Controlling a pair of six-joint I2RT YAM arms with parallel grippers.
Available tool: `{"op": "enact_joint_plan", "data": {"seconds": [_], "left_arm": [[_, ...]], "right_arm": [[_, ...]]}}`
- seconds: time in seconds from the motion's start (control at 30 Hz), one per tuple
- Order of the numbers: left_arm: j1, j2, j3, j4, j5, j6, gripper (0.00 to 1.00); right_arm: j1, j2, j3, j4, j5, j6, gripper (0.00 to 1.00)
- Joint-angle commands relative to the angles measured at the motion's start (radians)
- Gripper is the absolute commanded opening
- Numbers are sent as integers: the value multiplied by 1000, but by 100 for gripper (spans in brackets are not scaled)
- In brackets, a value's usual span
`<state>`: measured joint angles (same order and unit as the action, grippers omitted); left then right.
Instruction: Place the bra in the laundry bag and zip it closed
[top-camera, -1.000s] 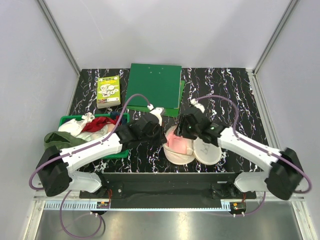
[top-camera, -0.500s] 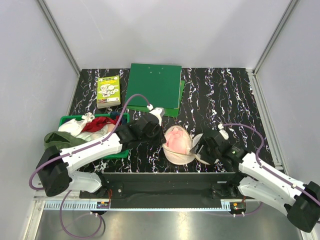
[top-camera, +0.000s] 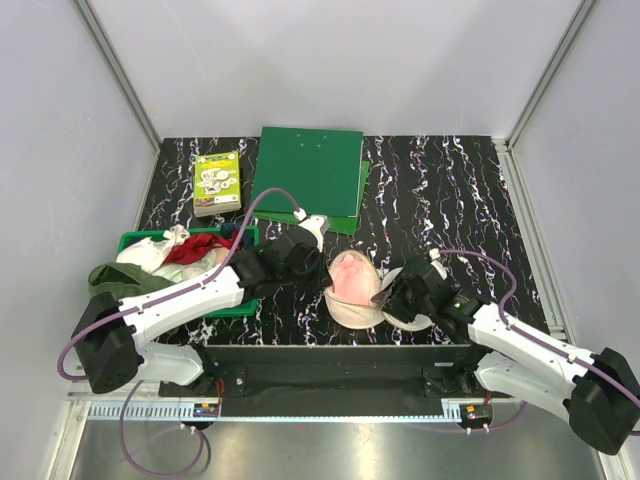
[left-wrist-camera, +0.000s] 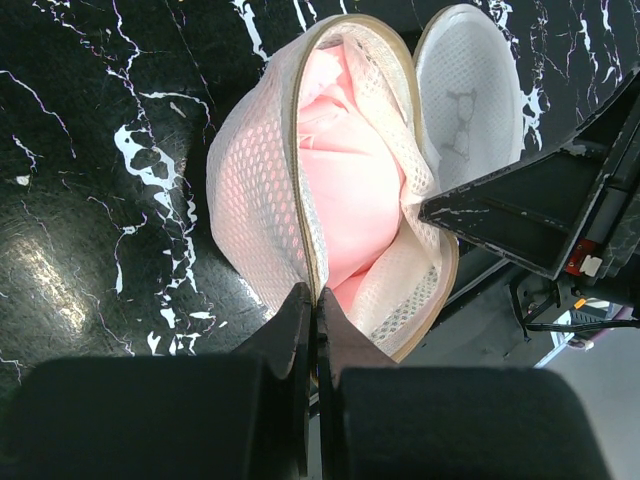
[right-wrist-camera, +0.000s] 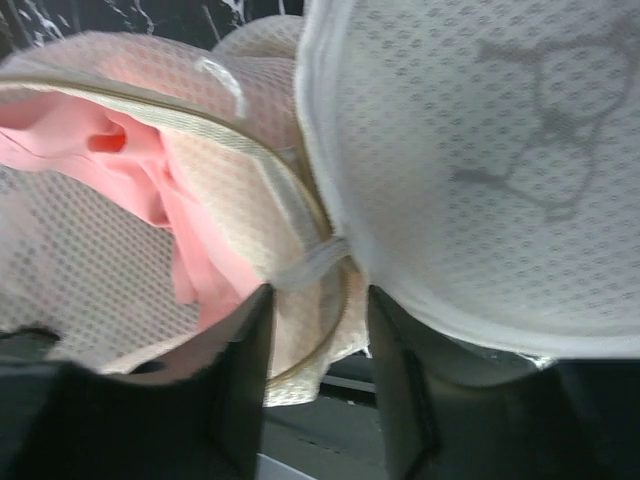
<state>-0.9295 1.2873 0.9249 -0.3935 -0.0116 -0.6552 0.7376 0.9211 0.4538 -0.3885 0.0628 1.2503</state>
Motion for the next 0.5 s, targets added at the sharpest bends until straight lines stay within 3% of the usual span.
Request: {"op": "enact_joint_plan", "data": {"seconds": [0.0,0.23,0.47], "left_arm": [[-5,-39,2,31,5,0,0],[-5,-31,11,31,22,-1,0],[-5,-36,26,30,35,0,0]], "right_arm": [[8,-21,25,80,28,31,45],[22,-47,10,96,-27,77,49],[26,-42,-20,140,-17,86,44]]}}
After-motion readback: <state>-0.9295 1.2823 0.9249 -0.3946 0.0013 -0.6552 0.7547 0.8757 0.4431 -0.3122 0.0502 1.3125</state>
